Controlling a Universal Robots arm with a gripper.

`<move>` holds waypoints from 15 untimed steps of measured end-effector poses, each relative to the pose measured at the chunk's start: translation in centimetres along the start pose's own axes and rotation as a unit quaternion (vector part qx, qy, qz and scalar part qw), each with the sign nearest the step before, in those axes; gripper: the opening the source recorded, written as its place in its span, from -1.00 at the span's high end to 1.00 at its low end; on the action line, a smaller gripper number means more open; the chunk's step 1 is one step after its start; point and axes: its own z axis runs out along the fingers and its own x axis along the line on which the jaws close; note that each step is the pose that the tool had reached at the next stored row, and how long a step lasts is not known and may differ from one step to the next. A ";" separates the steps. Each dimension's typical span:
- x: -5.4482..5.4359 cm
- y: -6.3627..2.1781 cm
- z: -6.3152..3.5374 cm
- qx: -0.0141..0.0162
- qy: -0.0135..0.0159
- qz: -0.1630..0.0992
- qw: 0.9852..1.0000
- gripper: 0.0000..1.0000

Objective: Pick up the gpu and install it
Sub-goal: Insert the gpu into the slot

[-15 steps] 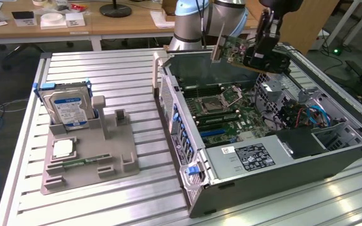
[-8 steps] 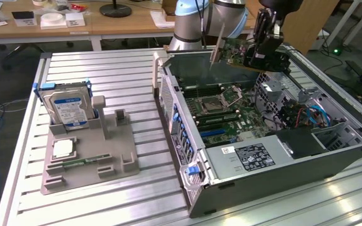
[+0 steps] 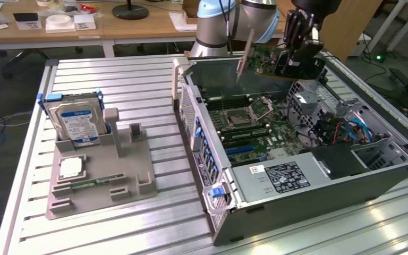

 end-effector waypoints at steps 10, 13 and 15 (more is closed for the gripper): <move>0.0 0.01 0.16 -0.001 -0.001 -0.062 0.998 0.44; 0.0 0.01 0.18 -0.001 -0.001 -0.083 0.997 0.44; 0.0 0.01 0.19 -0.001 -0.001 -0.095 0.995 0.44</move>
